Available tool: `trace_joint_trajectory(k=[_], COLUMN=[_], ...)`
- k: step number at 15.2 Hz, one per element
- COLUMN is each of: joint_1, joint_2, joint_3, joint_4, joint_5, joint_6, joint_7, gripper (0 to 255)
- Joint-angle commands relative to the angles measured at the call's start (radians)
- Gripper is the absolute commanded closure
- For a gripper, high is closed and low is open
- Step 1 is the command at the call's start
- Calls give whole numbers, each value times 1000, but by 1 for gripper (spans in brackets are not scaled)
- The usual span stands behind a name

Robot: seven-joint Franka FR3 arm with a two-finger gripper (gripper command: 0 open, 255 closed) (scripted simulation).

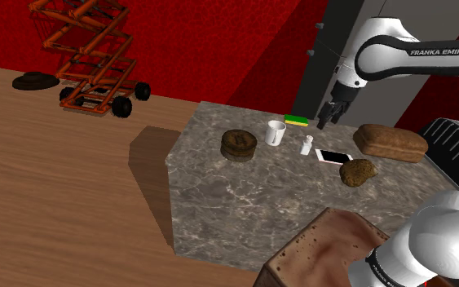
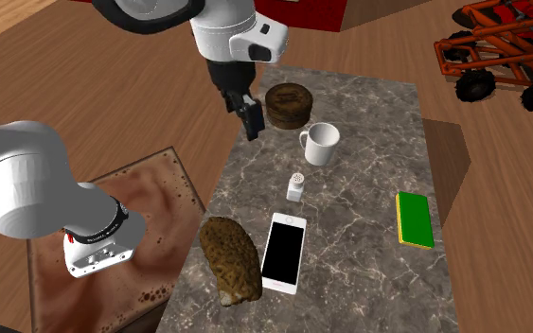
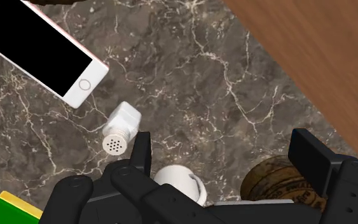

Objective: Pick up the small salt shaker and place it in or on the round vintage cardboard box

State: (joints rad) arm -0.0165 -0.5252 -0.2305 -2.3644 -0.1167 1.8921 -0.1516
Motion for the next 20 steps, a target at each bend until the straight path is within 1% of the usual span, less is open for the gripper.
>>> trace_joint_trajectory(k=[1,7,12,13,20], joint_1=[-2,-6,-14,-15,-17], joint_2=[65,271,463,466,522], joint_3=[-29,-114,-169,-169,-173], joint_4=[13,79,169,171,122], joint_5=[-3,21,84,85,111], joint_6=[50,181,266,267,367], joint_7=[-33,-143,-251,-253,-272], gripper=[0,0,0,0,0])
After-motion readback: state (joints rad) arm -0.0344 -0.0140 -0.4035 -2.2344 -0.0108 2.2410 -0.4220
